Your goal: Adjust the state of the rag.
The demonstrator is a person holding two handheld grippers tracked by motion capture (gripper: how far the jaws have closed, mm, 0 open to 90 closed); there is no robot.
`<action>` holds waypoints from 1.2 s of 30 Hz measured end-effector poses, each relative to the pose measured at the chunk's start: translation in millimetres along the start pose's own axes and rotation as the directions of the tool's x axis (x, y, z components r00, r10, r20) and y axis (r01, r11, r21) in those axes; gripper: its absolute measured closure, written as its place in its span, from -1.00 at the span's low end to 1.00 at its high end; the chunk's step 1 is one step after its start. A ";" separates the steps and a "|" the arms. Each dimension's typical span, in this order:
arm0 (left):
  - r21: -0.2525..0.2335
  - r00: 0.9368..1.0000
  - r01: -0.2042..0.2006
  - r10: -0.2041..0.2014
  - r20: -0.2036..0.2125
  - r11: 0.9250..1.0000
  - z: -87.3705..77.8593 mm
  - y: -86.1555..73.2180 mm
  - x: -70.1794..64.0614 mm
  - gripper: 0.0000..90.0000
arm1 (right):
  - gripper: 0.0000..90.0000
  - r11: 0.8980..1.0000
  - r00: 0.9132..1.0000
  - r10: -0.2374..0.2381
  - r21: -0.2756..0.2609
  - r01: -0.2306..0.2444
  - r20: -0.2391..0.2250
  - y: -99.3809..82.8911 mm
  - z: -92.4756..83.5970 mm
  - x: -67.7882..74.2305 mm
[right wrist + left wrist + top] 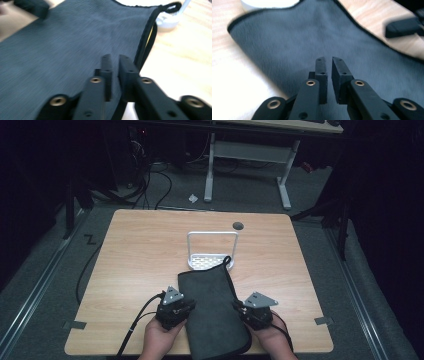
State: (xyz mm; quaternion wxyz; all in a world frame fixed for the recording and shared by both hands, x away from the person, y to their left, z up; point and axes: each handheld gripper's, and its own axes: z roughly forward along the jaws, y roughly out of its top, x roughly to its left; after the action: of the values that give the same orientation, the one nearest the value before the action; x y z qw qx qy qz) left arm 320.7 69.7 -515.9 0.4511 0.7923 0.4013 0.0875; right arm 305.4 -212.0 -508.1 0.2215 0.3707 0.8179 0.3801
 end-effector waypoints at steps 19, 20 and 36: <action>0.054 0.999 0.023 -0.022 -0.028 0.998 16.8 -3.7 28.1 0.78 | 0.89 0.990 0.999 0.008 0.143 -0.013 0.038 27.9 65.5 -21.6; 0.055 0.999 0.024 -0.023 -0.028 0.998 16.7 -3.6 28.3 0.78 | 0.89 0.990 0.999 0.005 0.143 -0.010 0.037 25.7 63.0 -20.6; 0.115 0.998 -0.020 0.013 0.060 0.993 2.5 -13.7 14.1 0.72 | 0.87 0.994 0.999 -0.005 0.108 0.011 -0.051 -13.7 15.4 1.5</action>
State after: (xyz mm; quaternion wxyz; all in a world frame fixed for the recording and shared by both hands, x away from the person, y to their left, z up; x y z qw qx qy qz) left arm 323.6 81.9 -531.2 0.4154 0.8226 0.3857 0.0442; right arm 308.4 -209.8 -528.5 0.1820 0.3691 0.8441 0.3437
